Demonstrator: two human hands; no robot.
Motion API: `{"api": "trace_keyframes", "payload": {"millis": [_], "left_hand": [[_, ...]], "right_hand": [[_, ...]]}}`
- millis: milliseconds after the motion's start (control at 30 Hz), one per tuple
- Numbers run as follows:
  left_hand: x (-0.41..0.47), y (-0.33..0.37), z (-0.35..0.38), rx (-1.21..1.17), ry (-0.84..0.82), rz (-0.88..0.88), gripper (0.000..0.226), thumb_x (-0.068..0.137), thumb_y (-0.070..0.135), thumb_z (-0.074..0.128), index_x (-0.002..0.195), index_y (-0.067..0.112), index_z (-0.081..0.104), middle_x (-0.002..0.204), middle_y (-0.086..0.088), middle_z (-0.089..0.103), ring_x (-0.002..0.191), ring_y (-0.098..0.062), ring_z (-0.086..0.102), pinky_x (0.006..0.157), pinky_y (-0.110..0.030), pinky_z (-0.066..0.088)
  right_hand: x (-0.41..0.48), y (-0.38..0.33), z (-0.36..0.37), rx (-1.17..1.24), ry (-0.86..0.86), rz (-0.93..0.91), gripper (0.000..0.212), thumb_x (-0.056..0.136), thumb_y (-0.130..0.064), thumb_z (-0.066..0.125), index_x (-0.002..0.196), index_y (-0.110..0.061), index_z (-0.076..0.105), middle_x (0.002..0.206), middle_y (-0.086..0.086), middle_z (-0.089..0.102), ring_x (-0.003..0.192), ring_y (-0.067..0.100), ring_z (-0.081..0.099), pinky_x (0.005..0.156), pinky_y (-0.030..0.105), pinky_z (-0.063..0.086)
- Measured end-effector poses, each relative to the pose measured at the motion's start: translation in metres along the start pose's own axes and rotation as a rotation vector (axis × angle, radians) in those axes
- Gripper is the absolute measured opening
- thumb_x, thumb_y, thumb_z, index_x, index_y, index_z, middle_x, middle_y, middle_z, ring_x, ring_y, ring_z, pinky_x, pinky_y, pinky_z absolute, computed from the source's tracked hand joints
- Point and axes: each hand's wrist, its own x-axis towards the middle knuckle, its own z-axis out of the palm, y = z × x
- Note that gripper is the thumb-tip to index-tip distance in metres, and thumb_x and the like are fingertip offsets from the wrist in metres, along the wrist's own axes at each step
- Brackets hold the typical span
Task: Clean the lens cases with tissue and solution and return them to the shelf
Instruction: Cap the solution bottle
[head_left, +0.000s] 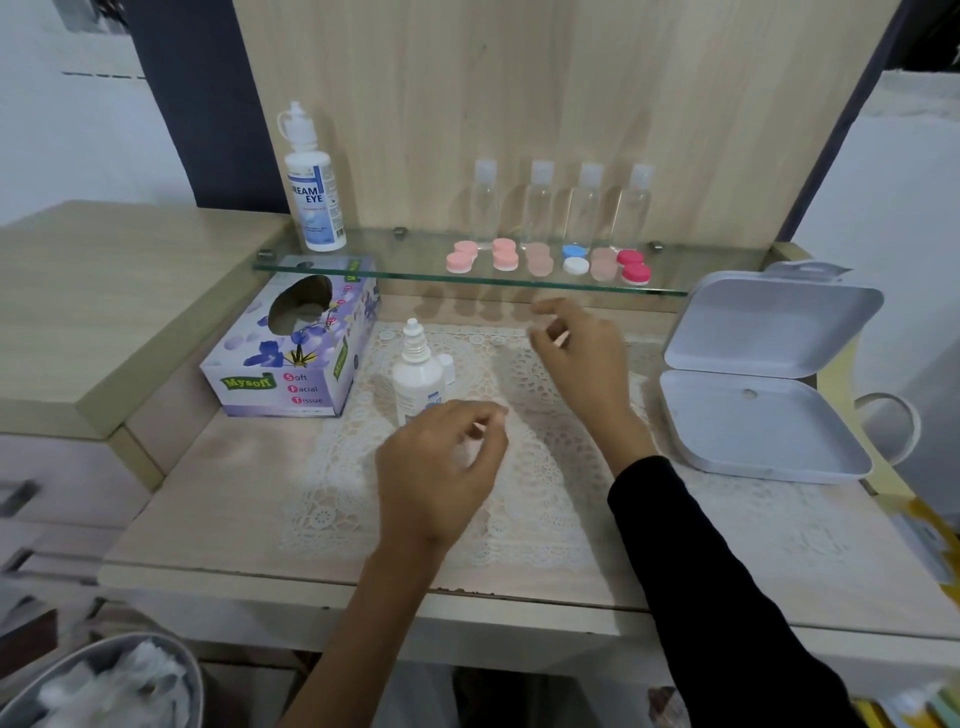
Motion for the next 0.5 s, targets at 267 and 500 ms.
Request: {"api": "trace_keyframes", "payload": {"millis": [267,500], "left_hand": [[0.010,-0.018,-0.008,-0.264,0.407,-0.420,0.041,0.079,0.022,0.064,0.118,0.028,0.051,0.115,0.018,0.053,0.101,-0.009,0.052,0.078,-0.025,0.046],[0.012,-0.027,-0.004,-0.360,0.216,-0.590,0.061,0.076,0.020,0.078,0.128,0.025,0.048,0.125,0.008,0.055,0.111,-0.007,0.054,0.086,-0.022,0.047]], "right_hand": [[-0.001,-0.017,0.042,-0.203,-0.586,-0.264,0.062,0.090,-0.010,0.050,0.148,-0.027,0.034,0.148,0.001,0.038,0.131,0.023,0.039,0.098,0.041,0.039],[-0.008,-0.018,0.051,-0.127,-0.462,-0.426,0.037,0.088,-0.006,0.052,0.123,-0.014,0.060,0.100,0.007,0.065,0.093,0.027,0.055,0.071,0.034,0.038]]}}
